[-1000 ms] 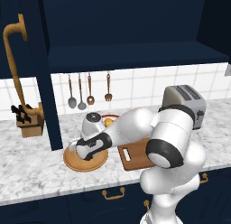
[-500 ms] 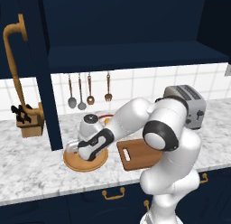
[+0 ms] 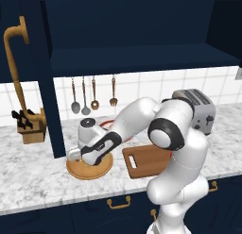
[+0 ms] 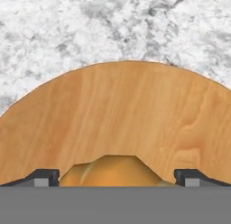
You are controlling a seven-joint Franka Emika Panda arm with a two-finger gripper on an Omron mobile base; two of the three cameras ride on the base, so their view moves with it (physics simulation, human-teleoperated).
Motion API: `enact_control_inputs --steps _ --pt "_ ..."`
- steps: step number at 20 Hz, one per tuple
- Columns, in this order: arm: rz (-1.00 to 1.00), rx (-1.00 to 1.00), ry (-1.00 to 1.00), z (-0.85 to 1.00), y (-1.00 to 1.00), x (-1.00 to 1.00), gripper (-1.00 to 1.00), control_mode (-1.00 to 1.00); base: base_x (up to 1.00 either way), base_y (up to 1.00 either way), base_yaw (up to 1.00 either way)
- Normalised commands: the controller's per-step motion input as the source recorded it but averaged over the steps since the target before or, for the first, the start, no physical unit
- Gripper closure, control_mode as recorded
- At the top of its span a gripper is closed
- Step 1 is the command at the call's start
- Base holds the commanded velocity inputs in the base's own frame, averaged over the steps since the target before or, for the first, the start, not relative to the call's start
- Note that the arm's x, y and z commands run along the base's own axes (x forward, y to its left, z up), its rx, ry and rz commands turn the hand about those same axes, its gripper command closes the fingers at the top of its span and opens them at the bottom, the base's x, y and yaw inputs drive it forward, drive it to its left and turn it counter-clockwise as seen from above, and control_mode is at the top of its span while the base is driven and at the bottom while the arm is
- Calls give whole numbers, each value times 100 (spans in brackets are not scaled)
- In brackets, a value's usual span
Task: From the different types of pastries on the counter, select a croissant and place it on the cutting board. Then retrieve a jar of jam from the cabinet and place it alongside the croissant on the cutting board.
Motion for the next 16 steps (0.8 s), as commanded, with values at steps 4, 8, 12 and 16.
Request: enact_control_inputs --steps 4,8,12,16 --pt "0 -5 2 7 0 0 100 -100 0 0 0" --pt "0 0 -4 100 -8 -5 100 -100 0 0 0" --pt "0 0 -5 100 -36 -13 100 -100 0 0 0" --pt "0 4 -12 100 -86 -20 100 -100 0 0 0"
